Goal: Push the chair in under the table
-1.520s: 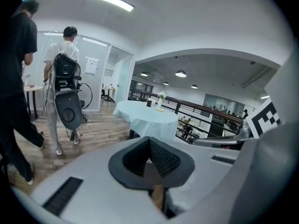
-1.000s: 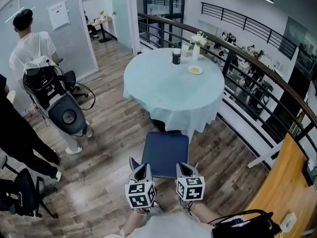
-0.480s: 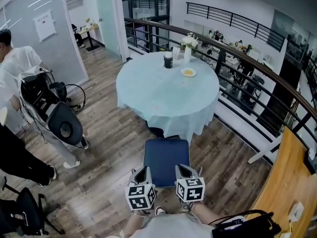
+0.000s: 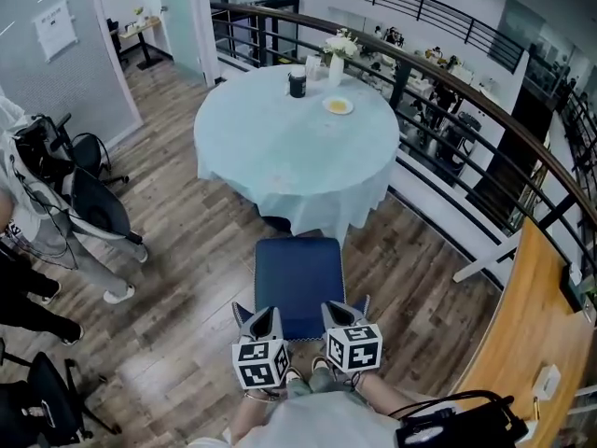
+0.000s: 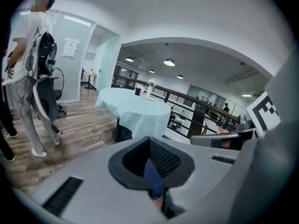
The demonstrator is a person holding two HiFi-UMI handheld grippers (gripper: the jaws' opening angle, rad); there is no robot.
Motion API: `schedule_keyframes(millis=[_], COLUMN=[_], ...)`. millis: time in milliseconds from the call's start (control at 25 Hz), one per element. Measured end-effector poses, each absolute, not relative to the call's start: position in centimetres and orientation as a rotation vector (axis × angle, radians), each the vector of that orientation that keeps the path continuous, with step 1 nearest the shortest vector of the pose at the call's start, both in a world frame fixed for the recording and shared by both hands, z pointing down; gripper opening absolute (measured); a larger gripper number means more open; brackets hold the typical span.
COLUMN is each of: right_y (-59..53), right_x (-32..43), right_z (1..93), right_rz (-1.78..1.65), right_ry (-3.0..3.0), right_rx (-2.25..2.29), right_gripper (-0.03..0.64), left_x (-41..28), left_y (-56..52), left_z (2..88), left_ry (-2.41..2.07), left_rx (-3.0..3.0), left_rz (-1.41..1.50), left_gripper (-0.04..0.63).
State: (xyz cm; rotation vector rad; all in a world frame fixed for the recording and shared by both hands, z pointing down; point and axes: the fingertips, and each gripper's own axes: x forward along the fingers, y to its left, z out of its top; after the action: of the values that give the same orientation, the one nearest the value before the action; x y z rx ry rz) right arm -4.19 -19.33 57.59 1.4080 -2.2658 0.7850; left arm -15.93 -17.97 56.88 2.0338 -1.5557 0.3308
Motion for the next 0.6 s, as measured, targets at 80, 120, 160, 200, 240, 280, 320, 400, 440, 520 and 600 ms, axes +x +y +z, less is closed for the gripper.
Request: schedule_keyframes(millis=[80,120,160,200,240,280,320,400,440,520,600], right_y=[-19.4,-19.5,-19.5,-19.4,-19.2,-19.0,-18.8,-18.3,-18.2,-17.8,-17.5], right_x=[-4.3,-4.5,-4.6,-4.8,-5.1,-5.4,-5.7,-6.0,-6.1,-6.1,-6.3], right_z=[57.7,57.7,57.7,57.9,58.3,58.6,59.0,59.6,59.9,60.3,60.6], right_rz=[0.792,0.79,0.785,0.787,0.801,0.829,0.862,0.908,0.912,0.9,0.891], right_ry=[-2.265,-2.268,-2.273,-2.28,-2.29,-2.305,-2.319,-2.33,-2.33,-2.331,-2.34], right_rx=[1.394,1.38,1.355,1.314,1.257,1.195,1.137,1.042,1.002,0.922,0.841], right_gripper=[0.015,0.015,0.015,0.015,0.015,0.015,0.015,0.018,0.021,0.029,0.065], left_x=[-15.7,-15.6,-15.6,-15.5,-15.3,-14.9,-14.5,-13.4,-12.8,-11.6,-10.9], left_y=[-18.1,-18.3,-18.6,-18.8,-18.9,-18.9,-18.9,-18.6,-18.4,-17.9,-17.6], left_z=[56.9,56.9,56.9,56.9,57.1,57.3,57.7,58.6,59.0,59.6,60.0], left_ry=[-1.546,-1.543,-1.541,-1.536,-1.524,-1.5,-1.463,-1.36,-1.298,-1.173,-1.085], left_rx=[2.038,2.04,2.042,2.044,2.047,2.053,2.06,2.08,2.093,2.123,2.157], left_rz=[0.344,0.349,0.353,0.354,0.354,0.361,0.379,0.435,0.46,0.492,0.539], left_gripper=[0.003,0.003,0.003,0.003,0.003,0.003,0.003,0.005,0.023,0.105,0.168])
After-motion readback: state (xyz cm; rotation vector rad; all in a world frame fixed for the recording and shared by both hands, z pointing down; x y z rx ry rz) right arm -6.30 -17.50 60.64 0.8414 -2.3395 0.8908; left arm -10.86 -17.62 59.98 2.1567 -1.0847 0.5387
